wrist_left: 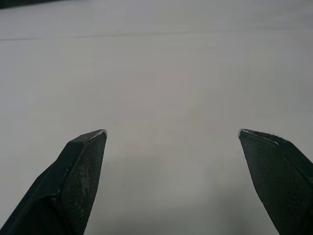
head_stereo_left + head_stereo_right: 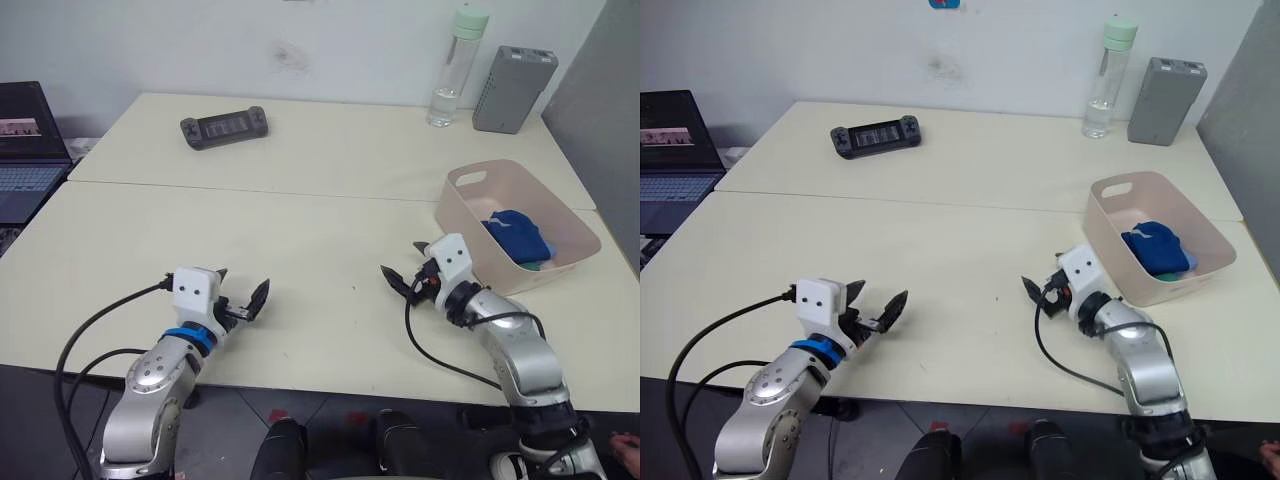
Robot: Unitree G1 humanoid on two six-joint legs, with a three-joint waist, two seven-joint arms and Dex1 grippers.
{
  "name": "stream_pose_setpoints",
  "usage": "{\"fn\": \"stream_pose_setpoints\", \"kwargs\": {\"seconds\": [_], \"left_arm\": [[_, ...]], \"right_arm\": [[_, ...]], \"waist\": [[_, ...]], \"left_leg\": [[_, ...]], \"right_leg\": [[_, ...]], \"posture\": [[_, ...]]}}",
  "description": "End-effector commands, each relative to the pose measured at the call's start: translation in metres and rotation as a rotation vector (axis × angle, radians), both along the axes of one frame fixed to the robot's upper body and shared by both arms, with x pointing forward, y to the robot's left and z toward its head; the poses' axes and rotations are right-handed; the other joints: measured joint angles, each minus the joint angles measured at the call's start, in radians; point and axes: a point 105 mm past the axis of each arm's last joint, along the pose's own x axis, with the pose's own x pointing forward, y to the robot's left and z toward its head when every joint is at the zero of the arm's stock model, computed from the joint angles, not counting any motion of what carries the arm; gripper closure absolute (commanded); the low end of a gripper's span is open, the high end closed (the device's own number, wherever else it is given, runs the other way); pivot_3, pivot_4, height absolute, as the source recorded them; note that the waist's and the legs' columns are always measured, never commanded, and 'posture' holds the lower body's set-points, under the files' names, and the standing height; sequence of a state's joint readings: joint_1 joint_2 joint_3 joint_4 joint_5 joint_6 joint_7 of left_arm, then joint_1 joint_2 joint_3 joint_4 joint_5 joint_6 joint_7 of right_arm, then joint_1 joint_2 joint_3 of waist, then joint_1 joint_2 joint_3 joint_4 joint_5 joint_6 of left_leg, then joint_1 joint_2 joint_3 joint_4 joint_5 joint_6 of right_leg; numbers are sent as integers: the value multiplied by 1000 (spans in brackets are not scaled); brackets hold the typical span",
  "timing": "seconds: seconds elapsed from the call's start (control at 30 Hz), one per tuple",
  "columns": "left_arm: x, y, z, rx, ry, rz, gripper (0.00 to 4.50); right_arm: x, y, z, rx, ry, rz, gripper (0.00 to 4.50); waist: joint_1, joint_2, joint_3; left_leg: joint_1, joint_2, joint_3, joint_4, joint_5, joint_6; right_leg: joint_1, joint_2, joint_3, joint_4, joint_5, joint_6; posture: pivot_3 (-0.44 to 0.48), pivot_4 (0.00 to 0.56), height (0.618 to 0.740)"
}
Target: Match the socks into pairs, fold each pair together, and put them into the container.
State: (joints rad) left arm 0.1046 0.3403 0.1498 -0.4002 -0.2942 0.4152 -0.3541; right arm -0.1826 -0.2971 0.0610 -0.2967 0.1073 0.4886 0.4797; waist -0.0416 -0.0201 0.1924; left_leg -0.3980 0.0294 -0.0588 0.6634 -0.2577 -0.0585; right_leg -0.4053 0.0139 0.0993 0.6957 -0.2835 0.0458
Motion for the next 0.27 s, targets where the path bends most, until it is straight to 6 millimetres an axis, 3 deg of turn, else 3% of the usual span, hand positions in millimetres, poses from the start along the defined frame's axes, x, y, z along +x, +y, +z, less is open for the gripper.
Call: {"fn": "stream_pose_setpoints", "kwargs": {"seconds": [0.03, 0.27], "left_arm": [[-1, -7, 4, 6, -38, -29, 0], [1, -5, 0, 6, -23, -42, 0]], "right_arm": [[-9, -2, 11, 49, -51, -34, 10], [-8, -6, 10, 48, -60, -60, 10]], "waist": [[0, 0, 0], [-8, 0, -1]], "left_leg": [[0, 0, 0, 0, 0, 0], [1, 0, 1, 0, 0, 0]], "right_leg": [[0, 0, 0, 0, 0, 0], [0, 1, 0, 0, 0, 0]], "posture": [[0, 150, 740], [0, 150, 740]]}}
